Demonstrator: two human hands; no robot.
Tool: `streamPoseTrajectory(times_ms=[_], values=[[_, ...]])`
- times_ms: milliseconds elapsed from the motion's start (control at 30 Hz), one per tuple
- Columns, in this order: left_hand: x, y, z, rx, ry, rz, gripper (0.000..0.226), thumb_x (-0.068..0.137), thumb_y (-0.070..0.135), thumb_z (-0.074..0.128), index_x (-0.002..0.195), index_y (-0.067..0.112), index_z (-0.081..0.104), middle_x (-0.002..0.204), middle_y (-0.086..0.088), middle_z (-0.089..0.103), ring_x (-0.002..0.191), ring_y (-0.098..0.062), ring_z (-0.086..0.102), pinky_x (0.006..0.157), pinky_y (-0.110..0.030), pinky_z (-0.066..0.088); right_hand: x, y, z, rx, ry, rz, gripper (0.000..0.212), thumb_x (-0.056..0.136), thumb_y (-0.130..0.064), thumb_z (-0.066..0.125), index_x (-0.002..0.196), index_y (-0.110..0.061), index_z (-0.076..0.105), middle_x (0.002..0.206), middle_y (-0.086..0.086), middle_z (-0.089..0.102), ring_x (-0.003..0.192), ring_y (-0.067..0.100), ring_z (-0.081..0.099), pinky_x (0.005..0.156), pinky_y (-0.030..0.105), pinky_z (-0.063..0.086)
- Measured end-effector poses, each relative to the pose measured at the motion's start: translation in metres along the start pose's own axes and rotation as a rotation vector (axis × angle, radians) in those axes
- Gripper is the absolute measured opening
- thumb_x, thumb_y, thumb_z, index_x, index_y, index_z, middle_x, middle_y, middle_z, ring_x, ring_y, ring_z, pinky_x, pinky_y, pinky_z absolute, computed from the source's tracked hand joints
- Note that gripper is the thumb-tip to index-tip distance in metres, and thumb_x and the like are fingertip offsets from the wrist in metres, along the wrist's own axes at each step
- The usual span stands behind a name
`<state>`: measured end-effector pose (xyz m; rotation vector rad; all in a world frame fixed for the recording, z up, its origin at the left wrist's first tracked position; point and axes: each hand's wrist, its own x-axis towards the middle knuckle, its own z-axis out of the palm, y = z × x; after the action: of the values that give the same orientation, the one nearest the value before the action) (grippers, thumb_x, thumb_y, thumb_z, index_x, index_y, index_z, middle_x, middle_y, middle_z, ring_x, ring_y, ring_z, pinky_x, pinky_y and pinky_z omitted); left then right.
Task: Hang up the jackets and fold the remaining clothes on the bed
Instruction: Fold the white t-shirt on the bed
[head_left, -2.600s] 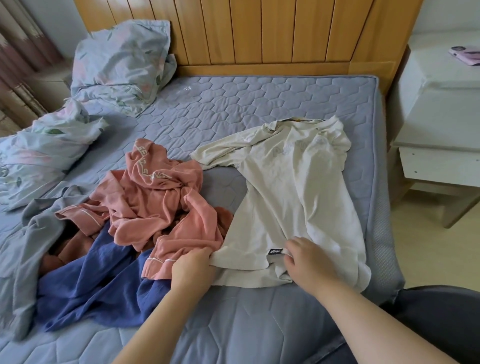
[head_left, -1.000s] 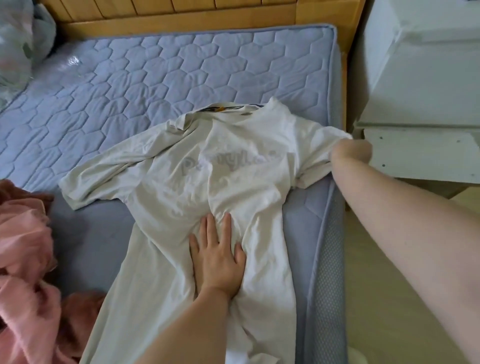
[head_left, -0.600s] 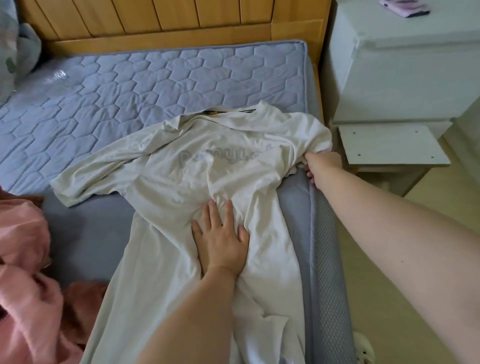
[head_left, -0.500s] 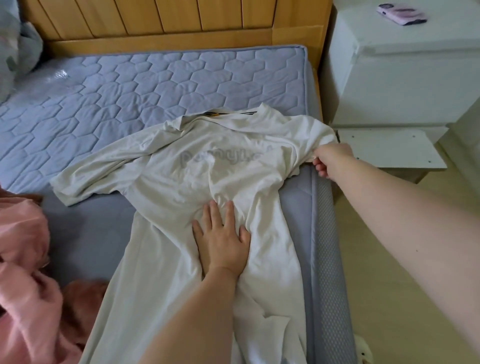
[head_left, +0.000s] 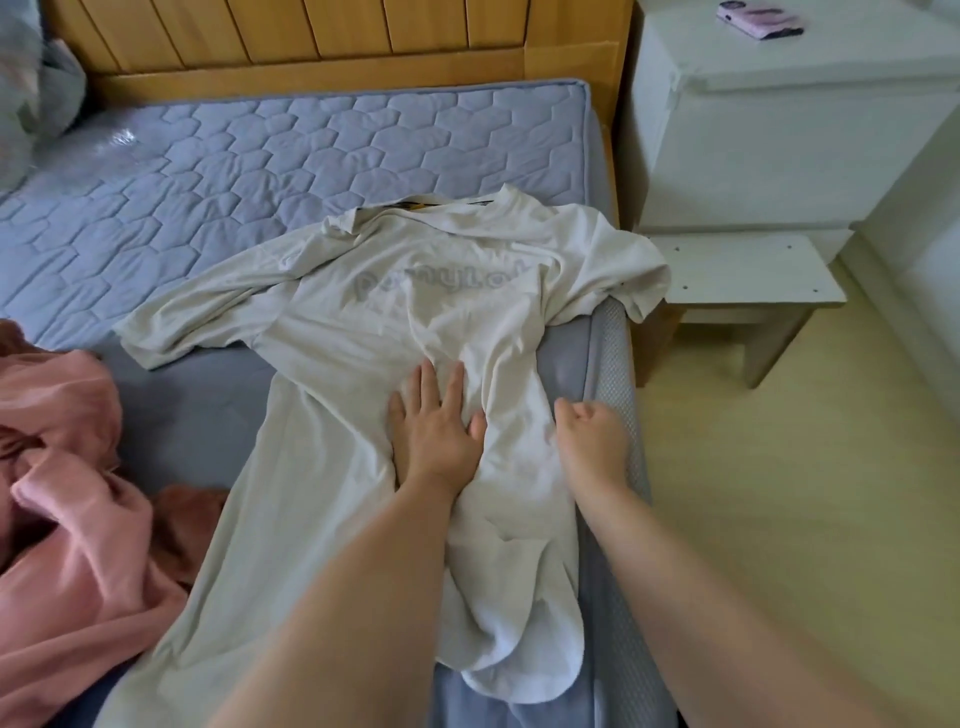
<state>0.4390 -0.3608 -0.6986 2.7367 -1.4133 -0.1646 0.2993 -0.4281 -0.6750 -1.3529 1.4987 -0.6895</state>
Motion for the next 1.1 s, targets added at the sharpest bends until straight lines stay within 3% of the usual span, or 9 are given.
streamPoseTrajectory(times_ms=[233,400,467,600,667,767,833,1000,1100], values=[[-0.059,0.003,-0.015,-0.399,-0.284,0.045,0.067,0.098,0.034,0.039,0.153,0.026,0.001,0.161,0.000,-0.011,0.147,-0.020,-0.011,0.119,-0.041,-0.003,-0.087,0.023,-0.030,-0.110,-0.409,0.185,0.013,0.077,-0.017,0.072,0.088,-0.010,0.068,0.087,0.009,0.070,0.080,0.024,0.065,0.068,0.027,0.052],[-0.129,0.000,-0.036,-0.664,-0.186,0.234,0.041,0.099,0.022,0.043,0.139,0.015,0.043,0.151,-0.011,0.036,0.141,-0.028,0.032,0.115,-0.043,0.027,-0.118,0.031,-0.057,-0.022,0.045,-0.027,0.023,0.089,-0.015,0.060,0.071,-0.009,0.046,0.071,0.004,0.051,0.068,0.024,0.049,0.054,0.031,0.033],[-0.161,0.004,-0.052,-0.826,-0.311,0.194,0.042,0.099,0.031,0.047,0.139,0.017,0.046,0.149,0.000,0.039,0.140,-0.015,0.032,0.116,-0.029,0.022,-0.127,0.032,-0.074,0.000,0.200,-0.073,0.029,0.092,-0.014,0.057,0.067,-0.011,0.043,0.063,-0.001,0.043,0.061,0.019,0.041,0.051,0.029,0.028],[-0.200,0.011,-0.046,-0.403,-0.277,0.482,0.092,0.075,0.065,0.058,0.151,0.028,0.020,0.157,0.007,0.017,0.142,-0.010,0.016,0.116,-0.027,0.014,-0.134,0.041,-0.101,-0.031,0.208,-0.006,0.025,0.093,-0.026,0.056,0.101,-0.003,0.060,0.087,0.005,0.058,0.084,0.028,0.054,0.067,0.029,0.034],[-0.210,0.019,-0.038,-0.194,-0.249,0.508,0.090,0.079,0.051,0.060,0.152,0.032,0.009,0.158,0.005,0.014,0.140,-0.018,0.020,0.114,-0.036,0.024,-0.142,0.043,-0.109,-0.038,0.092,0.036,0.034,0.091,-0.032,0.061,0.111,-0.005,0.057,0.098,0.006,0.059,0.088,0.024,0.057,0.069,0.028,0.037],[-0.207,0.030,-0.032,-0.141,-0.152,0.359,0.059,0.087,0.025,0.053,0.142,0.026,0.031,0.136,-0.001,0.042,0.120,-0.025,0.043,0.093,-0.038,0.044,-0.155,0.045,-0.117,0.047,-0.249,0.101,0.038,0.082,-0.018,0.072,0.113,-0.016,0.051,0.098,-0.001,0.059,0.082,0.010,0.057,0.058,0.016,0.039],[-0.202,0.031,-0.034,-0.164,-0.146,0.258,0.040,0.087,0.017,0.051,0.127,0.021,0.051,0.120,-0.004,0.052,0.110,-0.026,0.052,0.084,-0.034,0.046,-0.159,0.054,-0.117,-0.088,-0.322,0.020,0.035,0.082,-0.007,0.067,0.114,-0.016,0.055,0.100,0.001,0.061,0.087,0.016,0.058,0.055,0.010,0.038],[-0.195,0.034,-0.074,-0.857,-0.005,0.149,0.016,0.081,0.009,0.068,0.091,0.020,0.073,0.084,0.011,0.069,0.072,0.004,0.059,0.067,-0.010,0.039,-0.171,0.041,-0.125,-0.172,0.379,-0.585,0.018,0.080,0.004,0.052,0.089,-0.004,0.065,0.080,0.009,0.062,0.075,0.023,0.054,0.064,0.028,0.039],[-0.194,0.028,-0.101,-0.716,-0.128,0.241,0.008,0.078,0.020,0.075,0.085,0.019,0.070,0.074,0.009,0.065,0.066,0.000,0.055,0.061,-0.012,0.039,-0.172,0.044,-0.123,-0.268,0.328,-0.771,0.022,0.076,-0.002,0.040,0.080,-0.003,0.062,0.077,0.010,0.055,0.073,0.026,0.050,0.062,0.033,0.041]])
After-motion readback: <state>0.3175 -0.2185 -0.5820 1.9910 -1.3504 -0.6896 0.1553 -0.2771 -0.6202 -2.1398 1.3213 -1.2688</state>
